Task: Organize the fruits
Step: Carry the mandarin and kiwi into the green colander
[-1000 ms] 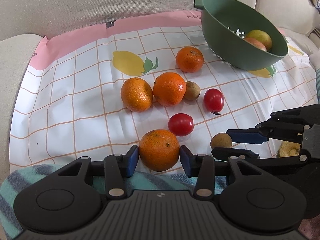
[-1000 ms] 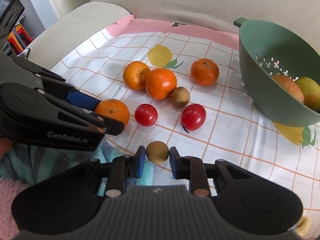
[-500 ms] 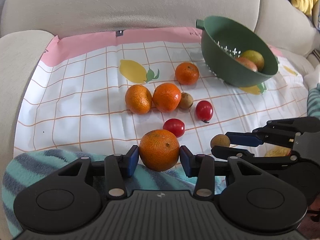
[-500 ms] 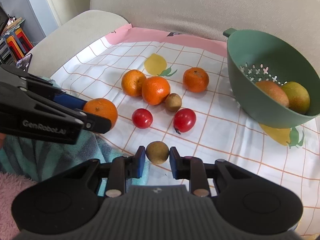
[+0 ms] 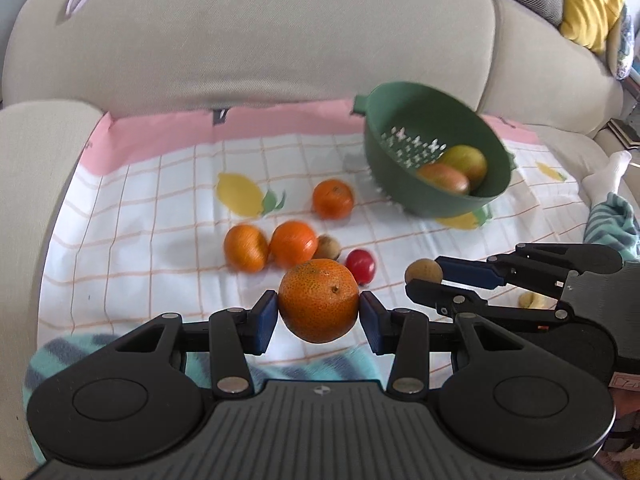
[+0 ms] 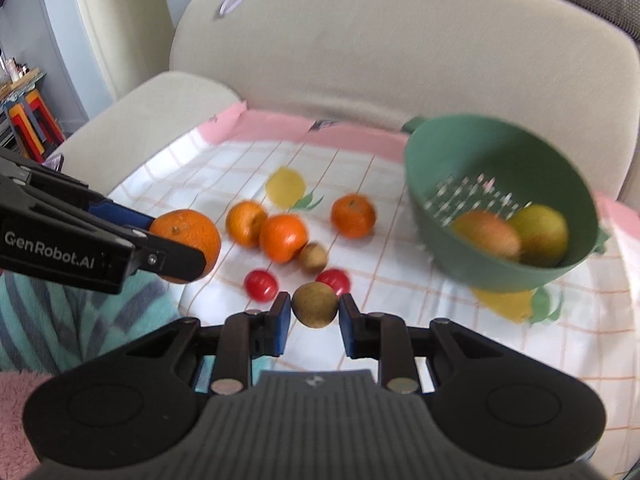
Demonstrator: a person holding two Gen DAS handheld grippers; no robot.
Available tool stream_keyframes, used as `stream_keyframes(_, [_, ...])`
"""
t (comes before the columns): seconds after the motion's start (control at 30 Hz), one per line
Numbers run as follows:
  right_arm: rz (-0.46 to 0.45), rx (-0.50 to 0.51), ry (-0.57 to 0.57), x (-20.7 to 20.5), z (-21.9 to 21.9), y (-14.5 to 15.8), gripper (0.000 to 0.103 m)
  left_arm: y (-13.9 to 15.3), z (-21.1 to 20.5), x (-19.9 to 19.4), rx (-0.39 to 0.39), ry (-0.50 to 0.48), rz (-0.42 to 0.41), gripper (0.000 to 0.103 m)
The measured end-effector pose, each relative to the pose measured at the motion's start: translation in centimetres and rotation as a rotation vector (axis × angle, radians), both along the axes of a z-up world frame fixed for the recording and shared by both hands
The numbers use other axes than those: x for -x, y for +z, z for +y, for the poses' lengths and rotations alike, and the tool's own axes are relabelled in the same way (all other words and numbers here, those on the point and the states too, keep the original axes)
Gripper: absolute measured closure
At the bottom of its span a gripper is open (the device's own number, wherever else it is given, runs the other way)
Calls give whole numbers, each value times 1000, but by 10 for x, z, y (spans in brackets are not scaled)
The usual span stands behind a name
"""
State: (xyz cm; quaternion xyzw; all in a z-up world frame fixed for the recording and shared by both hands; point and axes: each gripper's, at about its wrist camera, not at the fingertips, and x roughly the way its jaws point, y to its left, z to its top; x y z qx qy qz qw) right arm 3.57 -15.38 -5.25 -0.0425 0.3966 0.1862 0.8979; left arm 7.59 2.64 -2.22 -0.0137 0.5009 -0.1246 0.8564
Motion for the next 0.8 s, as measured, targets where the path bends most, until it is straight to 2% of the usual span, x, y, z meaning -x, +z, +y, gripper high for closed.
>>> stream_keyframes(0.17, [-62, 11, -28, 0, -13, 14, 81, 17, -17, -8, 19, -30, -34, 53])
stream_keyframes(0.37, [-94, 9, -63, -7, -30, 26, 81, 31, -38, -23, 33, -69, -64, 53])
stream_keyframes(0.8, [-111, 75, -138, -42, -72, 35, 81, 37, -99, -64, 37, -191, -80, 53])
